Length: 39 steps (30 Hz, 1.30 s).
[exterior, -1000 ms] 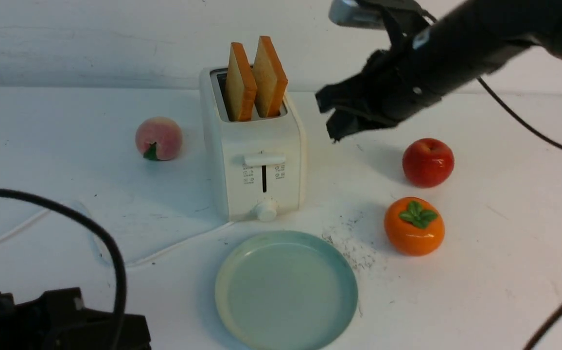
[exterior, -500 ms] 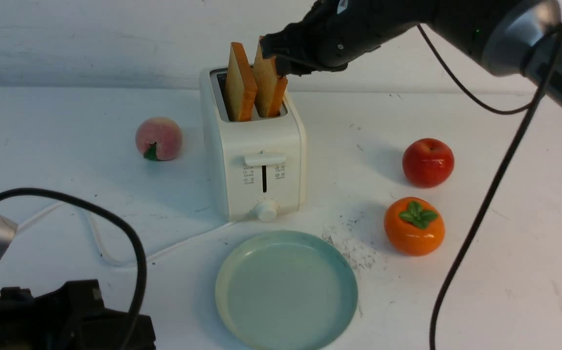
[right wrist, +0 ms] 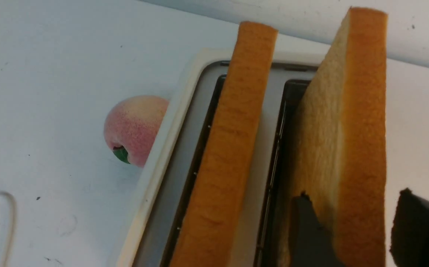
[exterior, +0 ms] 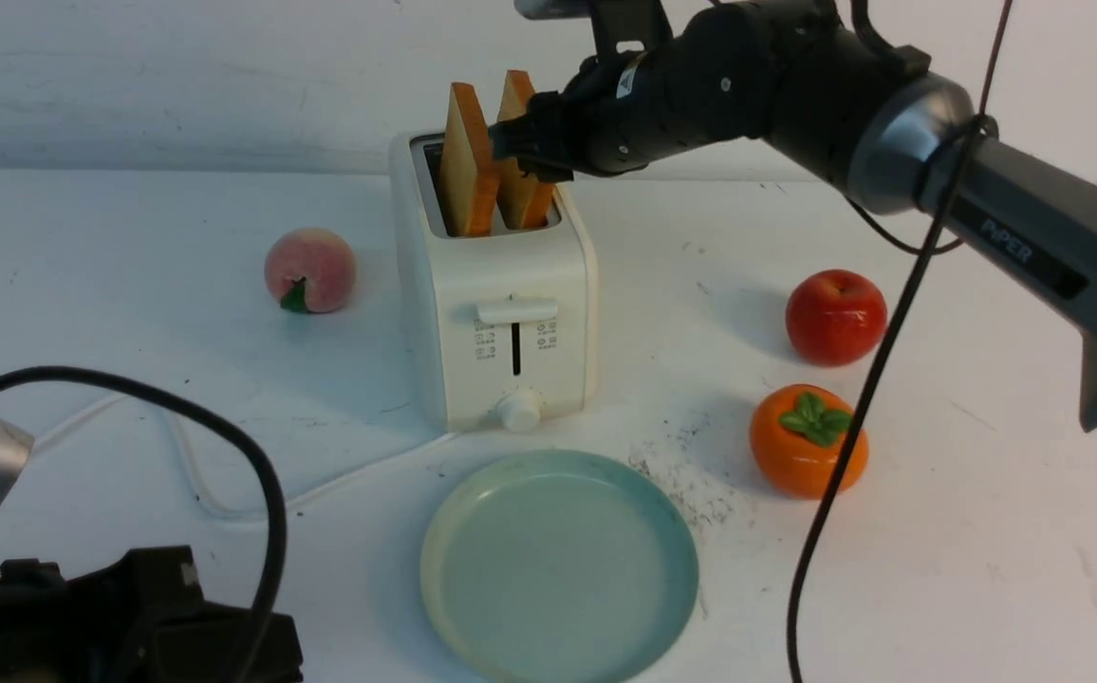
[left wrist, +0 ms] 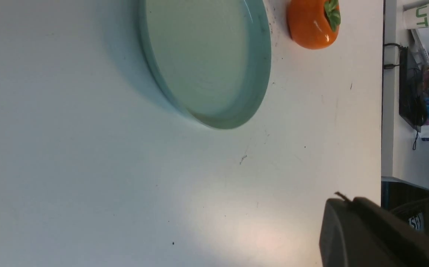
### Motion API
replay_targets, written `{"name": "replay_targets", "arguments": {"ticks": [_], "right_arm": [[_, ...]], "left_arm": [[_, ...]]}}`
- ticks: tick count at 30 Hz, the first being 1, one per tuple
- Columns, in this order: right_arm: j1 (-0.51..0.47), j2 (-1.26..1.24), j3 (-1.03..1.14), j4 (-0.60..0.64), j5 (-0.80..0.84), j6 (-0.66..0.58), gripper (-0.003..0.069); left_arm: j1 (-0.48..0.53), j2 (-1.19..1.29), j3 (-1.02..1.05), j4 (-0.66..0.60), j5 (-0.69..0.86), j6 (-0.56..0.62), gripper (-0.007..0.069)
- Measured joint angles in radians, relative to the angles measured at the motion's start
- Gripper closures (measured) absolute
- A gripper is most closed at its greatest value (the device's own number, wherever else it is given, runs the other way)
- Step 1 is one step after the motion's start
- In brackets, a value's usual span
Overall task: Take toasted bread from bread machine on white table place on plate.
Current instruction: 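Grasp the toast slice in the toaster and pull it up out of the slot with the right gripper, then place the held slice of bread on top of the slice on the plate with the right gripper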
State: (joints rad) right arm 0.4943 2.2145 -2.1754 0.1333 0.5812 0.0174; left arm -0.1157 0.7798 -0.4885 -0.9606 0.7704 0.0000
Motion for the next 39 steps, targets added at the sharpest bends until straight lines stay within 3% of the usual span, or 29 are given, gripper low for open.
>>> {"name": "replay_targets", "arguments": {"ticks": [3, 6, 17, 26, 34, 36, 39], "right_arm": [[0.000, 0.001, 0.000, 0.000, 0.000, 0.000, 0.0424], [0.000, 0.001, 0.000, 0.000, -0.001, 0.002, 0.0533], [0.002, -0.096, 0.000, -0.081, -0.004, 0.003, 0.0542], [0.001, -0.368, 0.000, -0.315, 0.134, 0.003, 0.0542], [0.001, -0.586, -0.006, -0.612, 0.469, 0.003, 0.0542], [-0.004, -0.609, -0.006, -0.750, 0.601, 0.003, 0.0542], [-0.021, -0.614, -0.006, -0.809, 0.671, 0.004, 0.0542]], "left_arm": [[0.000, 0.000, 0.000, 0.010, 0.000, 0.010, 0.0638], [0.000, 0.000, 0.000, 0.036, 0.009, 0.035, 0.0636], [0.000, 0.000, 0.000, 0.052, 0.028, 0.039, 0.0628], [0.000, 0.000, 0.000, 0.055, 0.028, 0.039, 0.0624], [0.000, 0.000, 0.000, 0.056, 0.035, 0.040, 0.0615], [0.000, 0.000, 0.000, 0.063, 0.049, 0.042, 0.0610], [0.000, 0.000, 0.000, 0.076, 0.055, 0.042, 0.0606]]}}
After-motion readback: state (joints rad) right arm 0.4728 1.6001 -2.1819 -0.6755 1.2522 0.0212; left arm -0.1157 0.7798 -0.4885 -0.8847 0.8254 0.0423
